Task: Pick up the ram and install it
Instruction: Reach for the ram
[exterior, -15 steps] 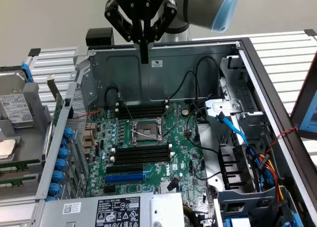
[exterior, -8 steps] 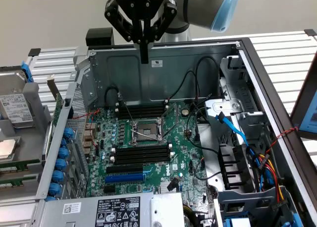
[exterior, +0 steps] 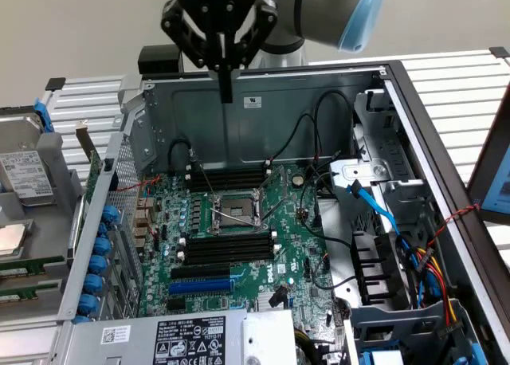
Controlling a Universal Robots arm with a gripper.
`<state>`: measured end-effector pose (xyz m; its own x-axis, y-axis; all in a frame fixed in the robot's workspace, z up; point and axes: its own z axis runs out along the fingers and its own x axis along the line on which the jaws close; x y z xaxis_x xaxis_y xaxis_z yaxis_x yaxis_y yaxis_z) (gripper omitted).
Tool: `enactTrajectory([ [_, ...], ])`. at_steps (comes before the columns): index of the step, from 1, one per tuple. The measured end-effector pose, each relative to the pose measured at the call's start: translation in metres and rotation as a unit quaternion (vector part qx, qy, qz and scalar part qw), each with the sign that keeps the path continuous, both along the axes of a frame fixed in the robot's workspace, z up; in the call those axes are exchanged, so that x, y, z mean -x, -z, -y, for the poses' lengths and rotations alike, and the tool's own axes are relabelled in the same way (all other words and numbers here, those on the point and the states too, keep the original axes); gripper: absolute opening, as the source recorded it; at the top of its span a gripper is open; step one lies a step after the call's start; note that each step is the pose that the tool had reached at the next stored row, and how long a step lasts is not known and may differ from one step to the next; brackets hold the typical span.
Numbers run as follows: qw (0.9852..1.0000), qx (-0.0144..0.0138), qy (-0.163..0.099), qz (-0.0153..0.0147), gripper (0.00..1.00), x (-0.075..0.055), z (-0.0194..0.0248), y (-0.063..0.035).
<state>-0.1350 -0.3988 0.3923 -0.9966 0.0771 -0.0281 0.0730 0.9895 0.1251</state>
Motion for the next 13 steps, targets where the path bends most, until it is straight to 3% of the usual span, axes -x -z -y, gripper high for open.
enactTrajectory([
  [6,0.9999,0.0000,0.000,0.0102,0.10,0.021,0.0000,0.0000],
  [13,0.9999,0.0000,0.000,0.0108,0.10,0.053,0.0000,0.0000],
])
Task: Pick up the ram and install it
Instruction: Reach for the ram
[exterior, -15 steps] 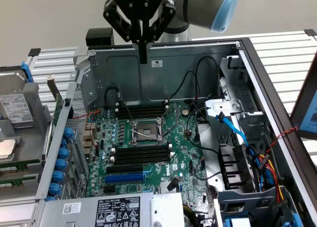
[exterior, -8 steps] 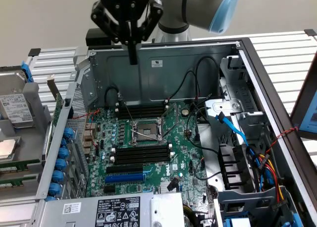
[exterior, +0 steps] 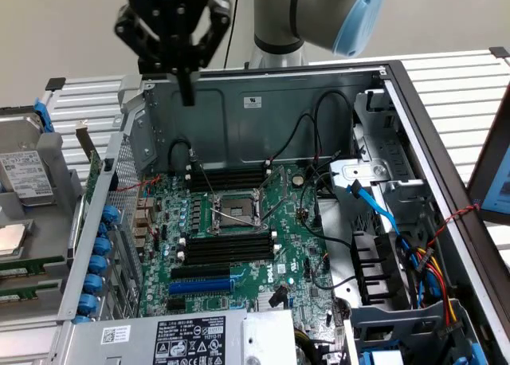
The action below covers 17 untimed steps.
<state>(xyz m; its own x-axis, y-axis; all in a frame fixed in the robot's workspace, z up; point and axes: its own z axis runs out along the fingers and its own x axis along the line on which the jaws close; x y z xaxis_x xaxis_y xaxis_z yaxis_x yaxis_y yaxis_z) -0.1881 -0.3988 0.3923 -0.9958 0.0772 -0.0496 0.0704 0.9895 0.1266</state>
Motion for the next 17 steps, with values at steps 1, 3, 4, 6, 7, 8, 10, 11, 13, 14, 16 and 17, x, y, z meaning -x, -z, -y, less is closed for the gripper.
enactTrajectory([
  [1,1.0000,0.0000,0.000,0.0000,0.10,0.004,0.0000,0.0000],
  [3,1.0000,0.0000,0.000,0.0000,0.10,0.013,0.0000,0.0000],
  [4,1.0000,0.0000,0.000,0.0000,0.10,0.018,0.0000,0.0000],
  [6,1.0000,0.0000,0.000,0.0000,0.10,0.027,0.0000,0.0000],
  [7,1.0000,0.0000,0.000,0.0000,0.10,0.032,0.0000,0.0000],
  [8,1.0000,0.0000,0.000,0.0000,0.10,0.036,0.0000,0.0000],
  [10,1.0000,0.0000,0.000,0.0000,0.10,0.045,0.0000,0.0000],
  [11,1.0000,0.0000,0.000,0.0000,0.10,0.050,0.0000,0.0000],
  [13,1.0000,0.0000,0.000,-0.0001,0.10,0.059,0.0000,0.0000],
  [14,1.0000,0.0000,0.000,0.0000,0.10,0.064,0.0000,0.0000],
  [16,1.0000,0.0000,0.000,0.0000,0.10,0.073,0.0000,0.0000],
  [17,1.0000,0.0000,0.000,0.0000,0.10,0.077,0.0000,0.0000],
])
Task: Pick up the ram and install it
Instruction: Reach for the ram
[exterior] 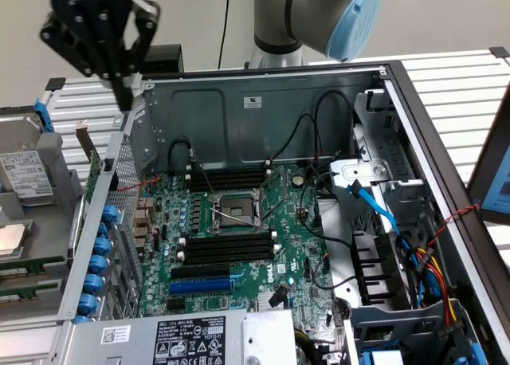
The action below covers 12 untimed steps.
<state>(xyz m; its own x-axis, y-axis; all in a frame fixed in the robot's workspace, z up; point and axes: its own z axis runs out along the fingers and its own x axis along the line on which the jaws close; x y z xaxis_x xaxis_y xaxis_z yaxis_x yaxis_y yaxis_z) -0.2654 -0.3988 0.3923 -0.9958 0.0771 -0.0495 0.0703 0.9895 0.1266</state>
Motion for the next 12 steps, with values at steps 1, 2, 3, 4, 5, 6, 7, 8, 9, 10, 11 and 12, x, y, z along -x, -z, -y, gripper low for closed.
enactTrajectory([
  [1,1.0000,0.0000,0.000,0.0000,0.10,0.005,0.0000,0.0000],
  [2,1.0000,0.0000,0.000,0.0000,0.10,0.009,0.0000,0.0000],
  [3,1.0000,0.0000,0.000,0.0000,0.10,0.014,0.0000,0.0000],
  [4,1.0000,0.0000,0.000,0.0000,0.10,0.018,0.0000,0.0000],
  [5,1.0000,0.0000,0.000,0.0000,0.10,0.023,0.0000,0.0000],
  [6,1.0000,0.0000,0.000,0.0000,0.10,0.027,0.0000,0.0000],
  [7,1.0000,0.0000,0.000,0.0000,0.10,0.032,0.0000,0.0001],
  [8,1.0000,0.0000,0.000,0.0000,0.10,0.037,0.0000,0.0000],
  [9,1.0000,0.0000,0.000,0.0000,0.10,0.041,0.0000,0.0001],
  [10,1.0000,0.0000,0.000,0.0000,0.10,0.046,0.0000,0.0002],
  [11,1.0000,0.0000,0.000,0.0000,0.10,0.050,0.0000,0.0002],
  [12,1.0000,0.0001,0.000,0.0000,0.10,0.055,0.0000,0.0003],
])
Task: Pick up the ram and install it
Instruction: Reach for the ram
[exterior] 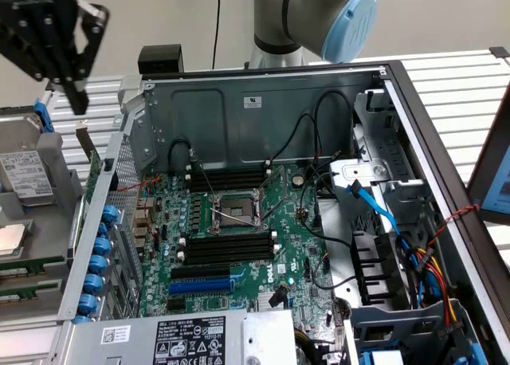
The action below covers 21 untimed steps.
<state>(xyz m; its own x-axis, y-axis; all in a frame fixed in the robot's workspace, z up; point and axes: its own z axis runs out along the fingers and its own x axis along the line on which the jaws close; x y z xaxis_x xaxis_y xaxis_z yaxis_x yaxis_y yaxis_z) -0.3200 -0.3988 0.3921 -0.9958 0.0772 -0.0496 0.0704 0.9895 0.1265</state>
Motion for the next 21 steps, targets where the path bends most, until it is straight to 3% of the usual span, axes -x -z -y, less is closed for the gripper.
enactTrajectory([
  [21,1.0000,0.0003,0.000,0.0000,0.10,0.095,-0.0012,0.0039],
])
